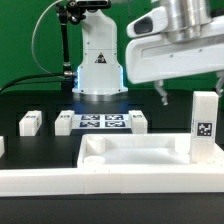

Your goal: Assemble desk

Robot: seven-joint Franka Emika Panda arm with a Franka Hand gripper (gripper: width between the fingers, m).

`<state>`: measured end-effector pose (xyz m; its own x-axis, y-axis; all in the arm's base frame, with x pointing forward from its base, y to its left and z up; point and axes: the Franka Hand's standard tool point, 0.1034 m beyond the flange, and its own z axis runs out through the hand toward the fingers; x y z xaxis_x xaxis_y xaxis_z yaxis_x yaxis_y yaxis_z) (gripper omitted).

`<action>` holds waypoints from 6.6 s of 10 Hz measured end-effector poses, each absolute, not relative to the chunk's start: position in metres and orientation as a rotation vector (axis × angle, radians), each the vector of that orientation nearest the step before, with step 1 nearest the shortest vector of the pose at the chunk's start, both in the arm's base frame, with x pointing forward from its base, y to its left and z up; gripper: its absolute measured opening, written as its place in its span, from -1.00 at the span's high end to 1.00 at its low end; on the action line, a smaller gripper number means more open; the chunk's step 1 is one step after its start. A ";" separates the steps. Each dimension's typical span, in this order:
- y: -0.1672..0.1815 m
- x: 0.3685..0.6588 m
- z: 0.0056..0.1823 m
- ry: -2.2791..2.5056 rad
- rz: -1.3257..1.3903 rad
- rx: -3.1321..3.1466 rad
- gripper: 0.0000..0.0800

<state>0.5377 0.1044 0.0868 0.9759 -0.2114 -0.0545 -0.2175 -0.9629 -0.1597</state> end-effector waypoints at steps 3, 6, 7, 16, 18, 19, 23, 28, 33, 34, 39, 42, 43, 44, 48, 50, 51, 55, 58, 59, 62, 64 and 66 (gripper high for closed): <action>0.082 0.512 0.071 0.297 0.194 -2.994 -0.62; 0.083 0.507 0.071 0.293 0.428 -2.952 -0.62; 0.082 0.500 0.069 0.282 0.550 -2.925 -0.62; 0.058 0.455 0.028 0.135 1.288 -2.753 -0.62; 0.055 0.435 0.020 0.103 1.314 -2.759 -0.62; 0.052 0.425 0.015 0.116 1.344 -2.744 -0.62; 0.052 0.427 0.015 0.116 1.340 -2.746 -0.62; 0.054 0.419 0.007 0.154 1.409 -2.726 -0.11; 0.054 0.419 0.007 0.155 1.409 -2.726 0.28; 0.054 0.419 0.007 0.154 1.408 -2.726 0.28; 0.024 0.472 0.095 0.186 1.399 -2.683 0.28; 0.012 0.494 0.102 0.154 1.088 -2.837 0.28; 0.014 0.493 0.103 0.157 0.995 -2.871 0.28; 0.013 0.498 0.103 0.162 0.886 -2.910 0.28; -0.012 0.554 0.148 0.154 0.563 -2.939 0.28; -0.034 0.588 0.166 0.133 0.329 -2.988 0.28; -0.033 0.587 0.165 0.139 0.211 -3.011 0.28; -0.041 0.605 0.169 0.217 -0.137 -3.006 0.28; -0.059 0.634 0.178 0.329 -0.409 -2.934 0.28; -0.064 0.635 0.176 0.334 -0.496 -2.949 0.28; -0.077 0.630 0.172 0.349 -0.831 -3.004 0.28; -0.067 0.624 0.165 0.365 -0.832 -3.000 0.28; -0.063 0.629 0.162 0.353 -0.832 -3.001 0.27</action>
Offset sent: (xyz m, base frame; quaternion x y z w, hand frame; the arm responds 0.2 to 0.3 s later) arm 0.0000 0.0000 0.0000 0.0000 0.0000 0.0000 1.0000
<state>0.6285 -0.0625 0.1620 0.8337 -0.2179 0.5074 -0.2138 -0.9746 -0.0673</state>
